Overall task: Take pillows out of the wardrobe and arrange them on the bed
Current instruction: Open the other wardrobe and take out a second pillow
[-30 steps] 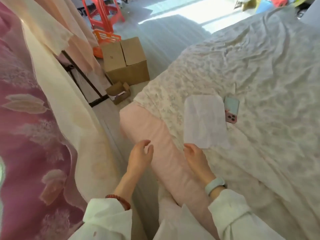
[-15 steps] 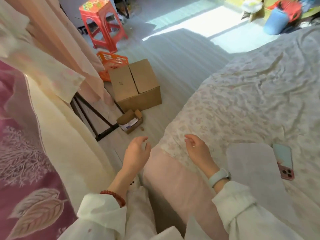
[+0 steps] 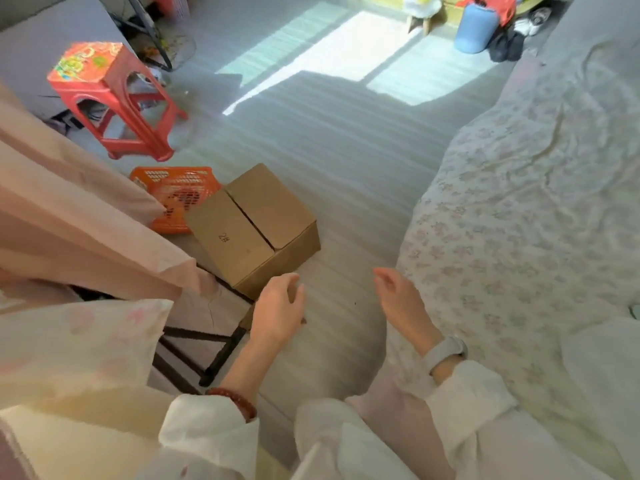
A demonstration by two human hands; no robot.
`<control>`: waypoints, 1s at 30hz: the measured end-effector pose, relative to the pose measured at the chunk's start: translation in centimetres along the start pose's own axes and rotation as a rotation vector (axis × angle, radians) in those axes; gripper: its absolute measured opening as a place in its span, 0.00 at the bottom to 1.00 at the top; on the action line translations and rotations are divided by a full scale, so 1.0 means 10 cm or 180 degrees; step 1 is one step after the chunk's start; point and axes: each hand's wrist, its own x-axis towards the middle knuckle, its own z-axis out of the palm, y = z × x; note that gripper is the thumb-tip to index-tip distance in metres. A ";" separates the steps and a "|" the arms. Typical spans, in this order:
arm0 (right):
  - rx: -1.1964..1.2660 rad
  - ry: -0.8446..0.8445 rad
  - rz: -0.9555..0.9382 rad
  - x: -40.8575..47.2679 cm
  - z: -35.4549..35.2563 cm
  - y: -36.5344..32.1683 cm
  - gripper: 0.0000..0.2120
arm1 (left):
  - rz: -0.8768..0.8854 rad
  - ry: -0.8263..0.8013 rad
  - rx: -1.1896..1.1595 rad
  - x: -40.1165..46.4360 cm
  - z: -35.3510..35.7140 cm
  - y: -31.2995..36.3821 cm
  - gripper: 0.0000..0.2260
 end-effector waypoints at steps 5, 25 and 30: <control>-0.0019 0.0362 0.0268 0.51 -0.18 -0.18 0.14 | 0.0297 -0.0304 -0.0037 0.82 -0.07 0.36 0.15; 0.0345 0.1389 0.0677 4.41 -2.41 -0.99 0.13 | 0.1544 -0.0899 -0.0033 5.06 0.58 3.41 0.13; 0.0473 0.1768 0.0916 5.59 -3.07 -1.05 0.13 | 0.1923 -0.1124 0.0034 6.34 0.91 4.27 0.13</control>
